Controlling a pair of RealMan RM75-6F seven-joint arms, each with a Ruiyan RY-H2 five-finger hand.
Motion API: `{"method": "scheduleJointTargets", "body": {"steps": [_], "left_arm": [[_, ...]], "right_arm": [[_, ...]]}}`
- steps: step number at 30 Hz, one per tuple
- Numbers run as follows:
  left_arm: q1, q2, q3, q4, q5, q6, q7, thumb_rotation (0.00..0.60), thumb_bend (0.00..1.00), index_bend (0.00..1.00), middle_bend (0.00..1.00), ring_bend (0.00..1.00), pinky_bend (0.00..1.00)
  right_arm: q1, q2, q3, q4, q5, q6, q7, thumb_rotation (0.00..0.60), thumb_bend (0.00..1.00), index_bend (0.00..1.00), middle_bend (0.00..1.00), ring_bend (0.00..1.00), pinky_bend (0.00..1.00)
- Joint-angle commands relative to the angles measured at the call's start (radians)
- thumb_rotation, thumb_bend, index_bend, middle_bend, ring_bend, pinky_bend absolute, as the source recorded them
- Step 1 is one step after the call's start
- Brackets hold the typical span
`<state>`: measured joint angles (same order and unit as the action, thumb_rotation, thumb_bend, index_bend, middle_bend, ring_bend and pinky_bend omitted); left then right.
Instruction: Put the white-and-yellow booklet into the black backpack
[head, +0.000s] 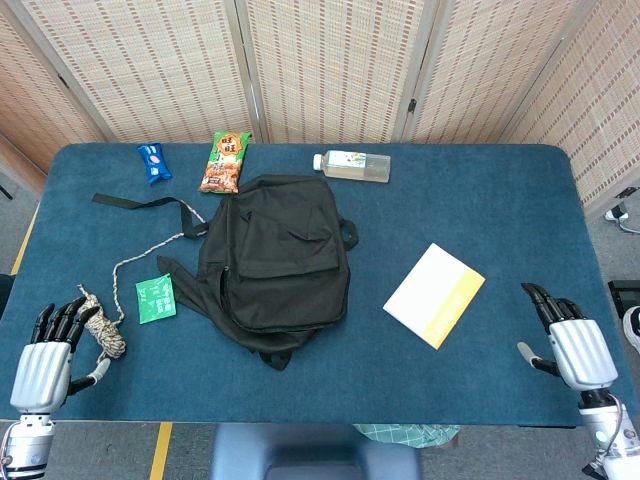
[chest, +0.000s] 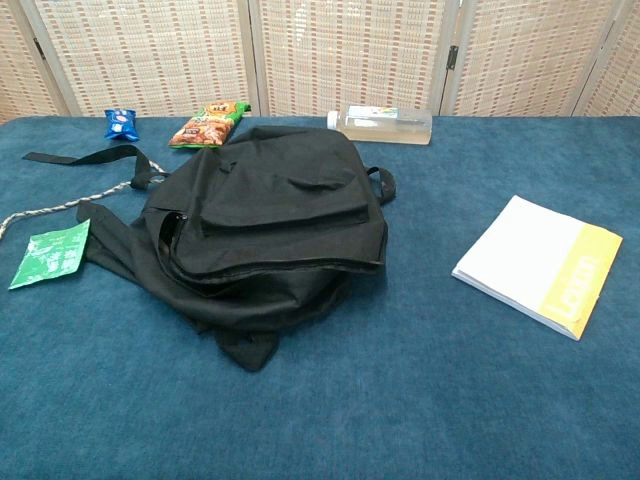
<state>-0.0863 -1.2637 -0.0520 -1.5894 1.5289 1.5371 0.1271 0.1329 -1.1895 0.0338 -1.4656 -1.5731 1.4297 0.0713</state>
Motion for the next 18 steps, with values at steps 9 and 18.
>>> {"method": "scheduleJointTargets", "body": {"steps": [9, 18], "left_arm": [[0.006, 0.011, 0.006, -0.019, -0.008, -0.002, 0.013, 0.600, 0.26, 0.21, 0.13, 0.13, 0.00], [0.006, 0.019, 0.009, -0.039, -0.019, -0.013, 0.031, 0.600, 0.26, 0.21, 0.13, 0.13, 0.00]], "right_arm": [[0.167, -0.190, 0.009, 0.282, -0.012, -0.218, -0.019, 0.600, 0.29, 0.09, 0.16, 0.27, 0.25], [0.240, -0.329, -0.018, 0.504, -0.040, -0.287, 0.035, 0.600, 0.29, 0.09, 0.16, 0.24, 0.25]]}}
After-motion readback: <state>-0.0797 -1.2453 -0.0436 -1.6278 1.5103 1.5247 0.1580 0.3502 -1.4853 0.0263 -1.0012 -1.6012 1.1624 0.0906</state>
